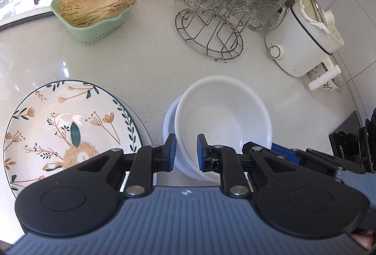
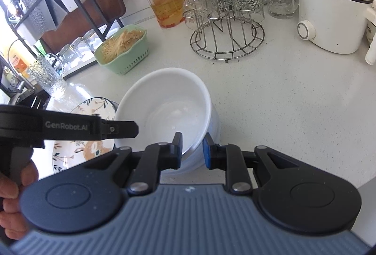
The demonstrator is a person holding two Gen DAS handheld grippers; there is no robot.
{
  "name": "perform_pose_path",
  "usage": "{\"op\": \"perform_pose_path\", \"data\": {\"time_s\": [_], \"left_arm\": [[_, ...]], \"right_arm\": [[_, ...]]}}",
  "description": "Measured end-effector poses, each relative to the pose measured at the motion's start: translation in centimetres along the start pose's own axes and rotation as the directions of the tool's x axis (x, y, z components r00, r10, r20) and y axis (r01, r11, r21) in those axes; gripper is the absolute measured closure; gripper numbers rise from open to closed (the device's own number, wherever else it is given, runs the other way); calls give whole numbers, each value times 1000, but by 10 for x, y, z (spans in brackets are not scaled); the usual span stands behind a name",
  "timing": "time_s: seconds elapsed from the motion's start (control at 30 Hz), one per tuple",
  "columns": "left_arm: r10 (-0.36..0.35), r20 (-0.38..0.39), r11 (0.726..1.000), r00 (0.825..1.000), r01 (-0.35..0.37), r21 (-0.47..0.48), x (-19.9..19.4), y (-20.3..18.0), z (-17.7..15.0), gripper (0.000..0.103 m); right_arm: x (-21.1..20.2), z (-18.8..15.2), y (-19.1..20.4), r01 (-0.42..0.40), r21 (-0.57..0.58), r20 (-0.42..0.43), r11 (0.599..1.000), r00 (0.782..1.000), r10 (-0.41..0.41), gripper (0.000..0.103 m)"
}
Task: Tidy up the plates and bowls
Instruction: 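Carry the white ceramic bowl with the left gripper toward the floral plates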
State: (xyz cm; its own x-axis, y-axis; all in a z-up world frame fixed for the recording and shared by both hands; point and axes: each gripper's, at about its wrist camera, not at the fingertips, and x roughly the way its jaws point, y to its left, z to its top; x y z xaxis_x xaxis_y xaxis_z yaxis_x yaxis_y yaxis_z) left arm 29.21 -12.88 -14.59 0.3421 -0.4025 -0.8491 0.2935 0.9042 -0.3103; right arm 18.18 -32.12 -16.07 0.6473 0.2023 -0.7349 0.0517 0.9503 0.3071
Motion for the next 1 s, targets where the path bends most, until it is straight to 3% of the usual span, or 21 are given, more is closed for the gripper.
{"op": "perform_pose_path", "data": {"time_s": [0.3,0.37,0.43,0.6,0.67,0.8,0.87,1.0], "left_arm": [[-8,-13,998,1000,7,-61,2,15,-5,82],[-10,-20,997,1000,8,-72,3,17,-7,71],[-17,-20,997,1000,16,-79,3,17,-9,67],[-25,-29,997,999,23,-75,2,15,-11,63],[-24,-39,998,999,21,-66,3,13,-11,62],[-13,-53,999,999,11,-54,6,9,-9,56],[-35,-56,996,998,30,-83,6,10,-6,43],[-53,-53,996,997,48,-81,9,1,0,40]], "right_arm": [[11,6,-28,-29,155,-15,988,999,32,66],[22,6,-32,-66,196,-38,978,996,75,66],[35,4,-37,-65,248,-64,967,994,83,67],[56,-4,-44,-51,337,-107,940,990,92,68],[60,-6,-45,-54,352,-110,934,989,99,68],[59,-6,-46,-50,361,-106,931,990,94,82],[56,-5,-50,-53,363,-99,930,991,95,83],[49,-7,-59,-23,359,-99,933,993,63,84]]}}
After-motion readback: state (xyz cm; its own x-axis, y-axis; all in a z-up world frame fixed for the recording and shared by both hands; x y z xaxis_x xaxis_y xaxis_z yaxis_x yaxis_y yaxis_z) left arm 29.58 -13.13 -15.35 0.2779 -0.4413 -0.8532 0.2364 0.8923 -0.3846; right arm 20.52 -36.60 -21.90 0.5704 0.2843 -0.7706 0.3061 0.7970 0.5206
